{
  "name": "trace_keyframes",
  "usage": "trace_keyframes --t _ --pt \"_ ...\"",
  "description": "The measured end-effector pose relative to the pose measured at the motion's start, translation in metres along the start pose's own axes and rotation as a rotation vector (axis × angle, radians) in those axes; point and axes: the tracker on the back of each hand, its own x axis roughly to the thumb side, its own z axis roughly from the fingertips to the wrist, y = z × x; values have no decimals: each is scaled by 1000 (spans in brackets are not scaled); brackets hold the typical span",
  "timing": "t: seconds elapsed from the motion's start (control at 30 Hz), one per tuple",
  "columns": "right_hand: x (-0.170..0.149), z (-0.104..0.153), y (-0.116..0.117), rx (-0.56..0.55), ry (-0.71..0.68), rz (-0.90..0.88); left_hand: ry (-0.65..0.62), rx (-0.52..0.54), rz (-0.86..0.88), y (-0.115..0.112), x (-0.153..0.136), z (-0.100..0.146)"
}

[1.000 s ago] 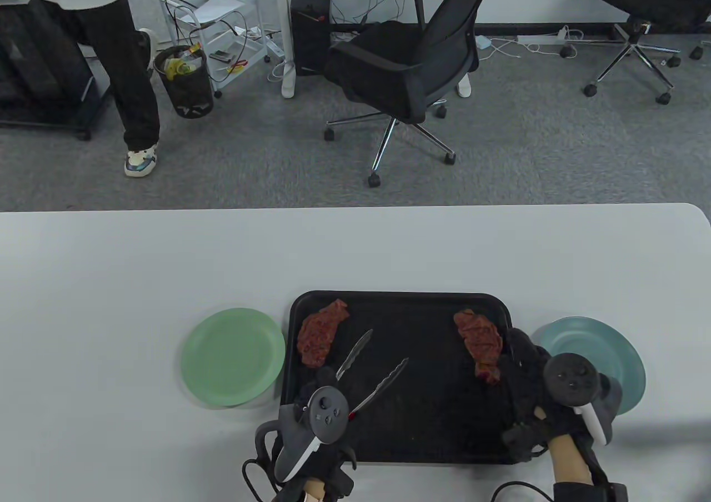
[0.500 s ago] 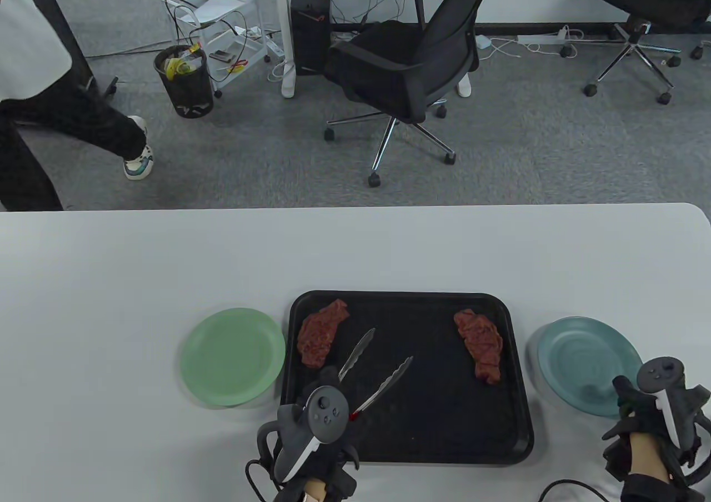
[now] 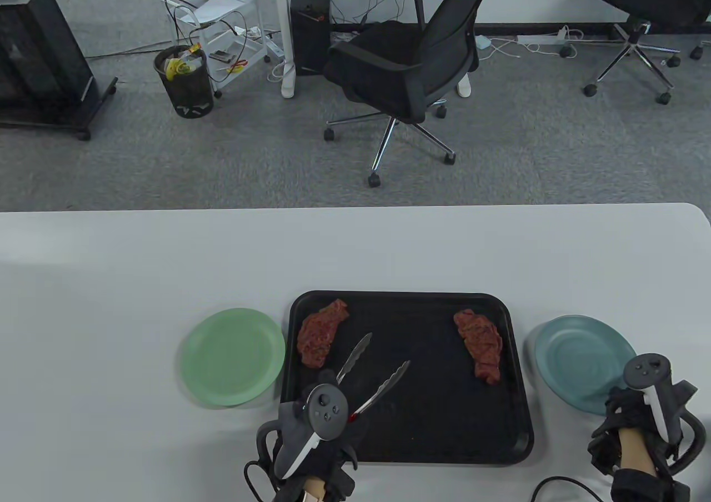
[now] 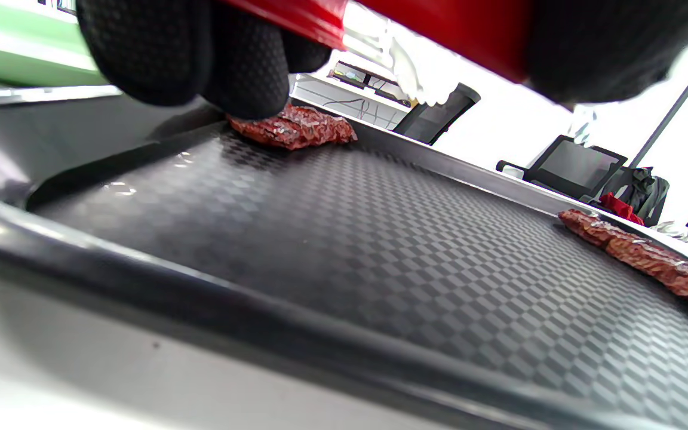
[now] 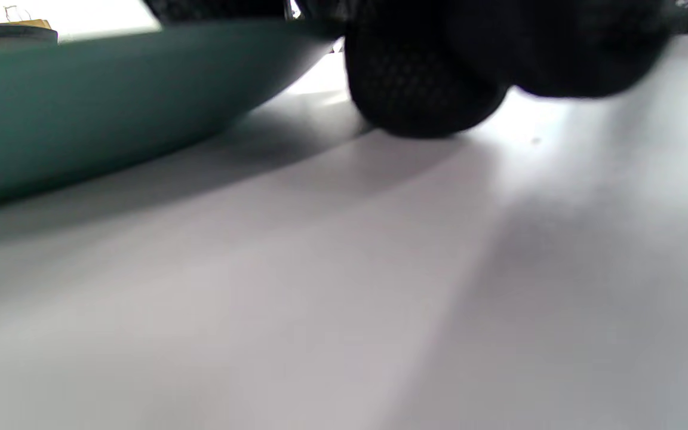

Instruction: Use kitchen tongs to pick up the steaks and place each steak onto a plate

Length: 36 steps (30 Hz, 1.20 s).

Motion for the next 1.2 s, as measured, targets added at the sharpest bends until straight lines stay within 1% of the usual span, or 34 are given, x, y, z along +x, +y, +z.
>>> trace_keyframes --t 0.07,0.13,0.2,0.23,0.27,0.33,0.37,0.4,0.47,0.53,0.6,0.63,0.7,0.77,0.83,0.97,1.0,1.1,1.2 --pt "-2 1 -1 14 13 -49 4 -2 0 0 -1 0" --pt "-7 1 -3 30 51 -147 8 1 3 1 -1 1" --pt "-17 1 -6 55 96 -349 15 4 13 1 -3 0" --pt "-19 1 -6 71 116 -410 17 4 16 2 -3 1" --pt "-23 2 -7 114 137 -511 20 2 21 2 -5 0" --pt "-28 3 -7 137 142 -660 26 4 25 2 -6 1" --pt "-30 3 -7 164 149 -733 29 6 26 3 -6 2" --pt "-32 1 -5 210 143 -851 31 8 29 3 -7 2" --pt "-31 4 -5 251 133 -973 33 11 35 4 -8 2" --pt "-27 7 -8 260 117 -1006 37 12 35 4 -8 2" --pt "-19 10 -11 263 85 -1076 44 14 32 3 -9 3" --pt "-13 14 -12 286 64 -1120 50 14 33 4 -9 3" --pt "0 22 -13 341 18 -1152 60 21 44 4 -11 3" --pt "13 29 -9 381 -30 -1148 68 21 58 5 -13 3" --pt "34 41 -1 432 -92 -1132 77 26 67 5 -15 3" --pt "63 65 16 534 -187 -1100 80 24 68 4 -16 1" --pt "70 71 23 560 -209 -1089 81 23 65 3 -16 1" --pt "84 92 36 615 -258 -1047 85 22 56 3 -15 1" --pt "90 104 46 650 -298 -1006 101 36 49 4 -17 0"
